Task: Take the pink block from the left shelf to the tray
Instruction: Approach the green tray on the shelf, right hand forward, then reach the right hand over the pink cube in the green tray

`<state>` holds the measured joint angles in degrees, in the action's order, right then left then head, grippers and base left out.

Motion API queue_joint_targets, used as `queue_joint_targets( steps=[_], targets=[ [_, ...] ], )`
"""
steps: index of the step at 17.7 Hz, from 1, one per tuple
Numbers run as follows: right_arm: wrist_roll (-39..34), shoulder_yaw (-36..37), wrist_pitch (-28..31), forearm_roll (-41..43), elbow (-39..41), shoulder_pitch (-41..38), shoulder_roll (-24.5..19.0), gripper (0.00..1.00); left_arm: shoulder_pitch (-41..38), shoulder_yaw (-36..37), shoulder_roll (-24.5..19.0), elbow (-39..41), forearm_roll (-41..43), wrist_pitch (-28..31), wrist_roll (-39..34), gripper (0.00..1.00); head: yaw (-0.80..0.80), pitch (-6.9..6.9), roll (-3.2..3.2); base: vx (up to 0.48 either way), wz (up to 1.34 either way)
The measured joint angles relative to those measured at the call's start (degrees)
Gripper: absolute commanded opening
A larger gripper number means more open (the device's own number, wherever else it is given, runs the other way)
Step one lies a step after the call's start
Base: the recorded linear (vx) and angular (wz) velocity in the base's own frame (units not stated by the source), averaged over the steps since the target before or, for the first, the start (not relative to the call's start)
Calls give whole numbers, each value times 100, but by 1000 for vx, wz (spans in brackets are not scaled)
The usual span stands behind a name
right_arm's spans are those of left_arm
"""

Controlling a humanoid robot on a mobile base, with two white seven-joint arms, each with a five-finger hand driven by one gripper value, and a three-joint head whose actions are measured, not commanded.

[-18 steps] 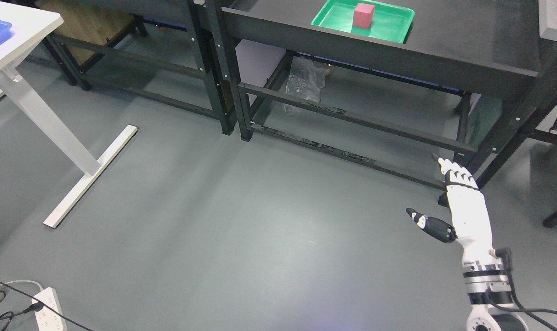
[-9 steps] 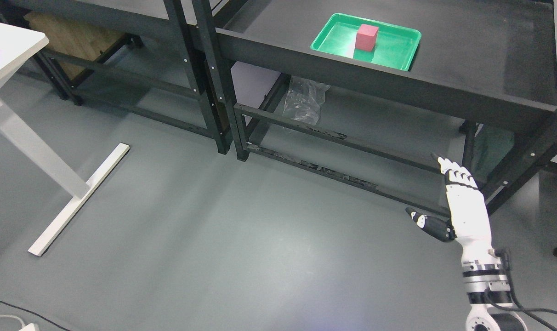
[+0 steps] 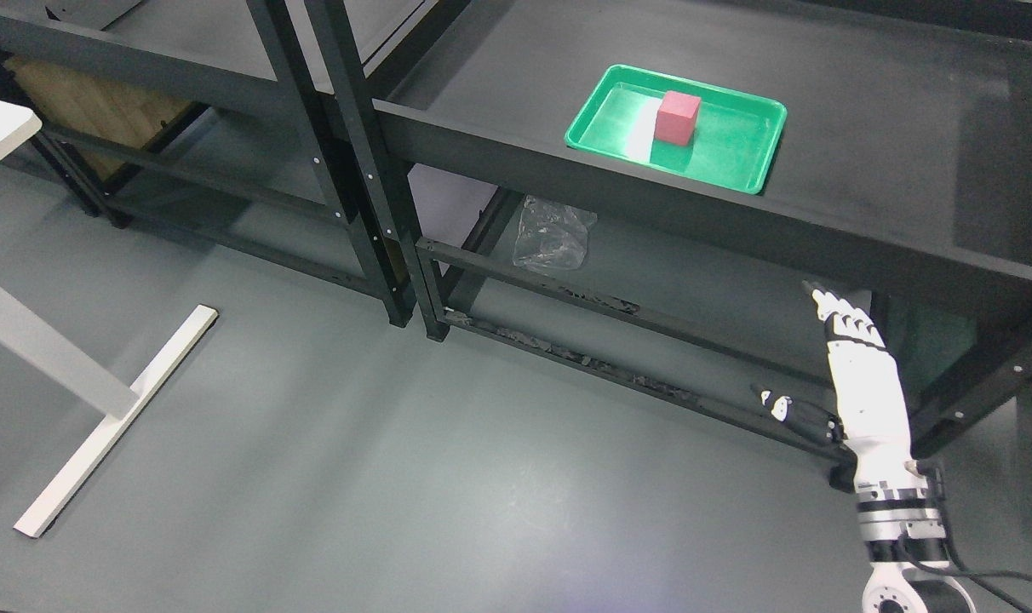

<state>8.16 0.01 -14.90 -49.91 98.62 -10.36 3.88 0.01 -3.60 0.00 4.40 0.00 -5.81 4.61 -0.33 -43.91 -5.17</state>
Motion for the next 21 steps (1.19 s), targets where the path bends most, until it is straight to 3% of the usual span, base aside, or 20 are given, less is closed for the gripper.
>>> queue_joint_targets(
  steps=[21],
  targets=[
    [-292, -1, 88, 320, -24, 30, -5, 98, 0, 0, 0, 0, 0, 0, 0, 100, 0, 0, 0, 279, 58]
  ],
)
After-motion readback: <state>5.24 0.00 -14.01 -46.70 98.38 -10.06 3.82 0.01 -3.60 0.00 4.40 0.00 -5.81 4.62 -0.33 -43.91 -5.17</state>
